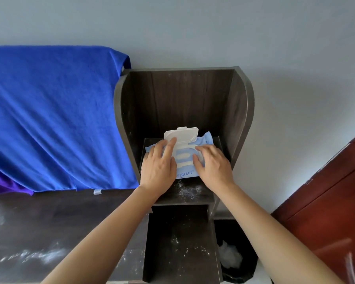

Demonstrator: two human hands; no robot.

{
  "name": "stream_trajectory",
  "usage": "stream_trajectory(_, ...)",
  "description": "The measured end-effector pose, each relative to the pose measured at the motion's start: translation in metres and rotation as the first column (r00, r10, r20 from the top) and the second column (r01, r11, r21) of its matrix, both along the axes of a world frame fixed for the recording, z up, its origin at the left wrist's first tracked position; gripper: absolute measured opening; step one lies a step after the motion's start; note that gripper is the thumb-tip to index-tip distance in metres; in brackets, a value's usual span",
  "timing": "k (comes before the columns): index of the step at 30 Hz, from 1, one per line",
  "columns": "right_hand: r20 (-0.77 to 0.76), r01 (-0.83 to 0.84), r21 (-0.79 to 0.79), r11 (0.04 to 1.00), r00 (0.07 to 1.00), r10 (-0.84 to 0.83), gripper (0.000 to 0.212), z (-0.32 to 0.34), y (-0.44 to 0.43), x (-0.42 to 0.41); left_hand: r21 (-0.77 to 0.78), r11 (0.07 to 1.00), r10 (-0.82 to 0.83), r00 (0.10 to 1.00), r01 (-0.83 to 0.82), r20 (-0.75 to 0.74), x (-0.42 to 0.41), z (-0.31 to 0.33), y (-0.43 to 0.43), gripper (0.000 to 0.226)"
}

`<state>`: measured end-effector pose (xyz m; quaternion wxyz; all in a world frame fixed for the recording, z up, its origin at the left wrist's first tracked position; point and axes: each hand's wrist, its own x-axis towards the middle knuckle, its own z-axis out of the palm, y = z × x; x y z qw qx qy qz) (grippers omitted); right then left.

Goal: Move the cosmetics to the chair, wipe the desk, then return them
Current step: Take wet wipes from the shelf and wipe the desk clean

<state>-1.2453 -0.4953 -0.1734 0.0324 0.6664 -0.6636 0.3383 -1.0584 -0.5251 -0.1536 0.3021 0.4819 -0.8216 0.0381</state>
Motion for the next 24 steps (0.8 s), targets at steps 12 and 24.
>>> stream_trajectory(12,0.061,-0.037,0.071,0.997,0.998,0.032,0.025,0.004,-0.007,-0.001,-0.087,0.995,-0.056,0.998,0.057,0.023,0.016,-0.019,-0.004,0.027)
stream_trajectory(24,-0.118,-0.121,0.357,0.926,0.978,0.173,0.033,0.034,-0.032,-0.004,-0.082,0.996,-0.042,0.998,0.038,-0.050,0.016,-0.018,0.001,0.026)
